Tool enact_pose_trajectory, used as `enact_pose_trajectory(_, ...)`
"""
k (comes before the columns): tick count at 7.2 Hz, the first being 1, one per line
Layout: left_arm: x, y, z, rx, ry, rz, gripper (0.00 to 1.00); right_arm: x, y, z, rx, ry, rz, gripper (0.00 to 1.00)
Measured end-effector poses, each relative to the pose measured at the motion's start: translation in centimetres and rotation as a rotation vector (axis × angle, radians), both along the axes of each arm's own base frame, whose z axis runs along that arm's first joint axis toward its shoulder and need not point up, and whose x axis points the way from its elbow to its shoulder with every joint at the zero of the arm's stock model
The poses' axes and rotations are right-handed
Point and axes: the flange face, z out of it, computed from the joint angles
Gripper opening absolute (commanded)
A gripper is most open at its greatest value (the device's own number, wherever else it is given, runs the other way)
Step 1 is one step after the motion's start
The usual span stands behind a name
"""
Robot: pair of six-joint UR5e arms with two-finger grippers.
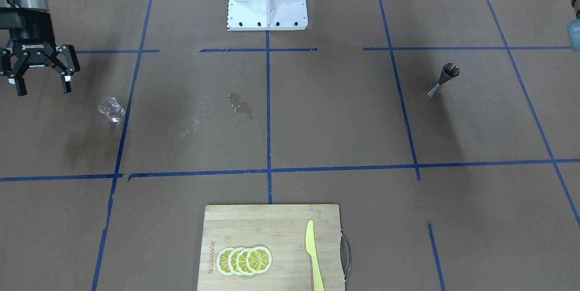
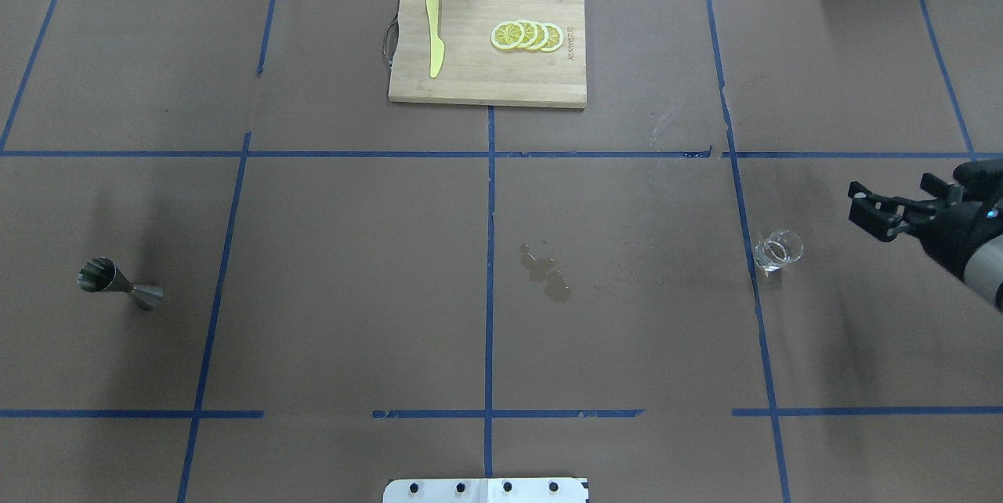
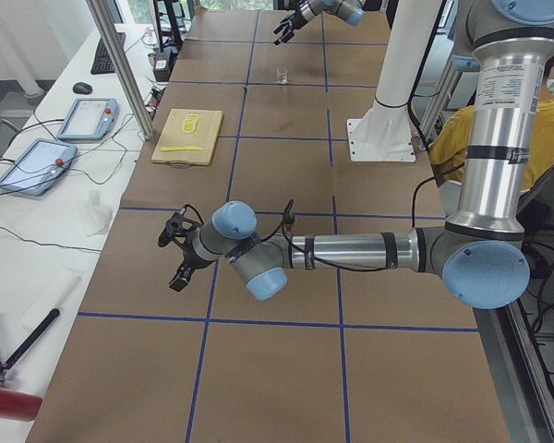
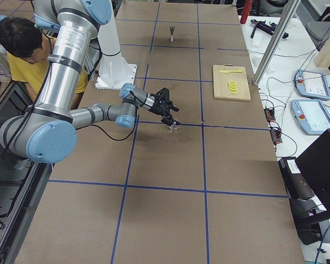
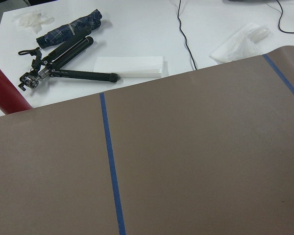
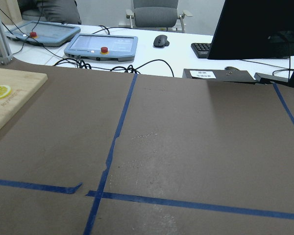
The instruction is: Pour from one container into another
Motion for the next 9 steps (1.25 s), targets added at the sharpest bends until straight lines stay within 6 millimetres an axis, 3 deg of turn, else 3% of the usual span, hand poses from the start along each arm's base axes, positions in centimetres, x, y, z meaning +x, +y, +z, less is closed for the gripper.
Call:
enact_pose_trajectory(2, 0.2, 1.4, 1.6, -0.066, 0.031, 0.074, 1.0, 7.1, -6.2, 0.0, -0.127, 0.012, -0.122, 1.0)
enact_pose_trajectory(4, -2.7, 1.3, 2.2, -0.127, 0.013, 0.161, 1.0, 14.7, -10.5, 3.5, -0.231, 0.085, -0.267, 1.0)
enact_pose_trajectory(5, -4.3, 1.1, 2.0, -0.161, 0.006, 0.193, 1.0, 18.0, -11.6, 5.3, -0.287, 0.112, -0.338, 1.0)
enact_pose_trajectory(7, -5.6, 1.3, -1.0, -0.223, 0.012, 0.232, 1.0, 22.9, -12.7, 7.2, -0.404, 0.123, -0.487, 1.0)
enact_pose_trajectory(8, -5.6, 1.6, -1.8, -0.226, -0.002, 0.263, 1.0, 24.5, -12.3, 8.3, -0.445, 0.119, -0.552, 1.0)
enact_pose_trajectory(9, -5.7, 2.6, -0.9, -0.21, -0.032, 0.314, 1.0, 25.4, -11.4, 10.1, -0.482, 0.091, -0.599, 1.0)
